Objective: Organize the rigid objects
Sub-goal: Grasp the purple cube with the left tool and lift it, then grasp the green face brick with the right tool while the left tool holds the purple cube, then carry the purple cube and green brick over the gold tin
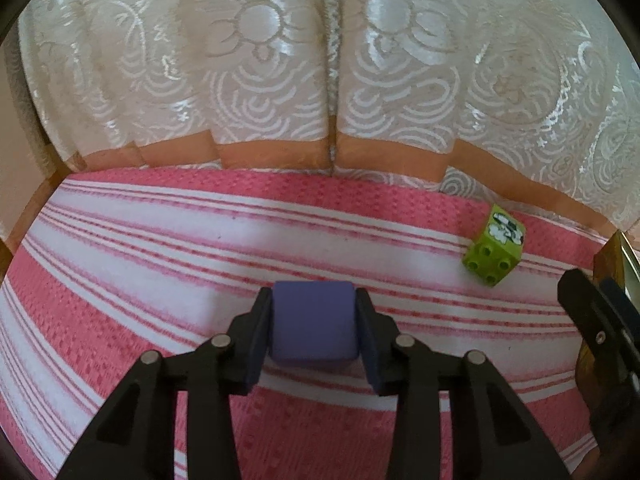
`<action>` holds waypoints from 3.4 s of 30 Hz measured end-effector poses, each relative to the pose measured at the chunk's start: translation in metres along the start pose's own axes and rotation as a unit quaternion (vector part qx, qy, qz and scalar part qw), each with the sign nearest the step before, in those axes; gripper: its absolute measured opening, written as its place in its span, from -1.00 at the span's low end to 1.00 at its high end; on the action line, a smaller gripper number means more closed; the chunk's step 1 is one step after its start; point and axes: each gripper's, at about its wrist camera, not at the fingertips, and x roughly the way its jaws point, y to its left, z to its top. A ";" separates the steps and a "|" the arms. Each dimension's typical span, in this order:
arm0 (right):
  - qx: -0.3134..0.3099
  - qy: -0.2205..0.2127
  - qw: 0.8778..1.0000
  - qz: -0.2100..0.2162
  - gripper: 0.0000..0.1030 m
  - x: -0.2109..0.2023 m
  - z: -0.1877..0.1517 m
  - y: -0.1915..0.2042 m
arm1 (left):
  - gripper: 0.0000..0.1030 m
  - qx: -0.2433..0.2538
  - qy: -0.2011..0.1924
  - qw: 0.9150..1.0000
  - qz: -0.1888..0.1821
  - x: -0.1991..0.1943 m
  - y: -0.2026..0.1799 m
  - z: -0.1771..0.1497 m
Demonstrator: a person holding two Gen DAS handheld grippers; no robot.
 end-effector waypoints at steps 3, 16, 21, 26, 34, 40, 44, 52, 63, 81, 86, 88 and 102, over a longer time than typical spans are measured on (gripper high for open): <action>0.003 0.000 1.000 0.001 0.62 0.002 0.003 0.000 | -0.24 0.002 0.000 1.000 -0.010 0.004 -0.001 0.005; -0.005 0.025 0.999 -0.027 0.72 0.035 0.019 0.009 | -0.24 -0.009 -0.002 0.999 -0.032 0.012 0.011 0.020; -0.050 -0.006 0.998 -0.028 0.72 0.030 0.022 0.024 | -0.24 -0.009 -0.002 0.999 -0.032 0.012 0.009 0.020; -0.071 0.034 0.997 -0.008 0.71 0.052 0.025 0.033 | -0.24 -0.003 -0.002 0.999 -0.033 0.012 0.008 0.018; -0.053 0.121 0.990 0.055 -0.05 0.084 0.021 0.026 | -0.25 0.018 -0.001 1.000 -0.016 0.007 -0.001 0.012; -0.058 0.116 0.990 0.059 -0.31 0.078 0.020 0.025 | -0.25 0.015 -0.002 1.000 -0.018 0.009 0.000 0.013; -0.046 0.061 0.991 0.110 -0.32 0.052 0.023 0.017 | -0.25 0.014 -0.002 1.000 -0.018 0.009 -0.004 0.012; -0.033 -0.022 0.993 0.113 -0.32 0.000 0.009 0.012 | -0.25 -0.011 -0.038 0.999 0.016 -0.008 0.008 0.004; -0.035 -0.061 0.994 0.088 -0.32 -0.038 -0.015 0.005 | -0.25 -0.012 -0.132 0.989 0.066 -0.065 -0.002 -0.026; -0.022 -0.069 0.995 0.074 -0.32 -0.089 -0.046 -0.017 | -0.25 -0.011 -0.150 0.987 0.052 -0.105 -0.022 -0.068; -0.025 -0.073 0.995 0.067 -0.32 -0.100 -0.051 -0.021 | -0.25 -0.020 -0.150 0.987 0.047 -0.110 -0.022 -0.075; -0.025 -0.074 0.995 0.065 -0.32 -0.104 -0.054 -0.024 | -0.25 -0.022 -0.150 0.987 0.045 -0.113 -0.023 -0.079; -0.030 -0.082 0.995 0.054 -0.32 -0.127 -0.067 -0.035 | -0.25 -0.019 -0.161 0.986 0.037 -0.132 -0.040 -0.099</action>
